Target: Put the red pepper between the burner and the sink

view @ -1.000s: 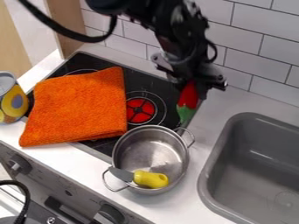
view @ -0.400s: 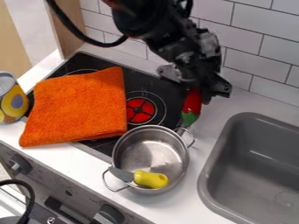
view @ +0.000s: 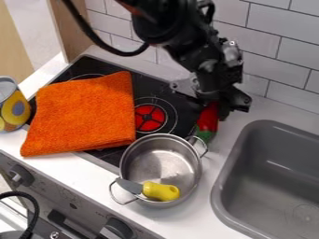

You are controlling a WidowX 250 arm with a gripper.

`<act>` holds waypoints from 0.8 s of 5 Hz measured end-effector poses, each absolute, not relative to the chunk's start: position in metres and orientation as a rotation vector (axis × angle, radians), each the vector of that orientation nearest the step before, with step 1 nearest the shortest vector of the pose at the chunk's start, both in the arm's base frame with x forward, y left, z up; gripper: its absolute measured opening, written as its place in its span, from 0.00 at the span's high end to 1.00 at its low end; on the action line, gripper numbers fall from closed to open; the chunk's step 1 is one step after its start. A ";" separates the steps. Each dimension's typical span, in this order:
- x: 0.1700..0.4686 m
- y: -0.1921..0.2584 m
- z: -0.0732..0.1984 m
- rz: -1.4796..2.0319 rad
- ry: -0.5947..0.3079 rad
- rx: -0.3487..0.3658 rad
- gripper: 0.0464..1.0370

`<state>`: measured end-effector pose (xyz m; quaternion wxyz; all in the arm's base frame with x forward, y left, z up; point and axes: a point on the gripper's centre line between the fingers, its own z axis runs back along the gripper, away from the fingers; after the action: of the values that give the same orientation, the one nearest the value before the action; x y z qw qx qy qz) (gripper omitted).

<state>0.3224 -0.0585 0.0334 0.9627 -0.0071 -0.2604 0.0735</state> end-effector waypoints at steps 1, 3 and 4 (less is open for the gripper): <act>0.325 -0.061 0.027 0.169 -0.442 -0.063 0.59; 0.326 -0.062 0.022 0.125 -0.381 -0.035 0.59; 0.326 -0.060 0.021 0.114 -0.380 -0.024 0.59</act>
<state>0.3255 -0.0601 0.0210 0.9803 -0.0118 -0.1887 0.0569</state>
